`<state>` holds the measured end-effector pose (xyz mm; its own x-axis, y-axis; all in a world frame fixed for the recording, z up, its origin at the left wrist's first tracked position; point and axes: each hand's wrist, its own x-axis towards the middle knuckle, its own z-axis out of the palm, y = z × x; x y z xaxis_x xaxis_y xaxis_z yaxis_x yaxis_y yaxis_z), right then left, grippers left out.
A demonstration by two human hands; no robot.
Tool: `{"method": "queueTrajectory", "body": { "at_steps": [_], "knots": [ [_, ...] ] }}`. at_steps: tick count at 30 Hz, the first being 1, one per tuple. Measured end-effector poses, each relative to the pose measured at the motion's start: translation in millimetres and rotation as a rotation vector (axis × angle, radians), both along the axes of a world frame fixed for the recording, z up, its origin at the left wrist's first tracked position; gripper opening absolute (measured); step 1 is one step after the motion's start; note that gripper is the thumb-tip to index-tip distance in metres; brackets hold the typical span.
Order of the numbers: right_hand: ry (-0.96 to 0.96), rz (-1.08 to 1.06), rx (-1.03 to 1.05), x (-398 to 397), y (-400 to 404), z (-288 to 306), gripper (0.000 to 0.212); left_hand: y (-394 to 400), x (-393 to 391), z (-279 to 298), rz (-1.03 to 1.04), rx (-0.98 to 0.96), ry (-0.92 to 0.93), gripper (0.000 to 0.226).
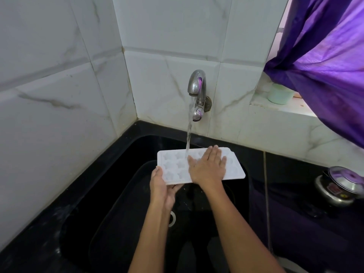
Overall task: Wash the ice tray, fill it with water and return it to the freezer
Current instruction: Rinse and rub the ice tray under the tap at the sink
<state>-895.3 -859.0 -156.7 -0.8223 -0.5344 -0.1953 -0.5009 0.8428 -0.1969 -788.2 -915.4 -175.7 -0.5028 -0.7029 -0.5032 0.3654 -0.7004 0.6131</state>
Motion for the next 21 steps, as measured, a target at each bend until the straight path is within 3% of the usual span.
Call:
{"method": "queueTrajectory", "body": {
  "at_steps": [2,7,9,15,17,21],
  "knots": [
    [0.014,0.067,-0.053,16.4,-10.1,-0.7,0.079,8.6,-3.9,-1.1,-0.02,-0.007,-0.021,0.034],
    [0.091,0.594,-0.146,39.0,-14.2,-7.4,0.06,6.4,1.7,-3.9,0.028,0.017,-0.015,0.031],
    [0.094,0.553,-0.119,24.1,-5.0,-8.7,0.066,-3.6,11.3,-7.8,0.08,0.015,-0.018,0.034],
    [0.01,0.124,0.052,-6.7,15.4,-13.9,0.082,-14.2,25.2,-15.6,0.136,0.001,-0.04,0.033],
    [0.009,0.162,0.0,14.1,3.5,-13.2,0.082,-4.8,16.5,-15.9,0.109,0.018,-0.046,0.031],
    [0.034,0.521,-0.103,52.5,-10.8,-18.8,0.065,9.7,3.6,-18.1,0.068,0.029,-0.076,0.028]
  ]
}}
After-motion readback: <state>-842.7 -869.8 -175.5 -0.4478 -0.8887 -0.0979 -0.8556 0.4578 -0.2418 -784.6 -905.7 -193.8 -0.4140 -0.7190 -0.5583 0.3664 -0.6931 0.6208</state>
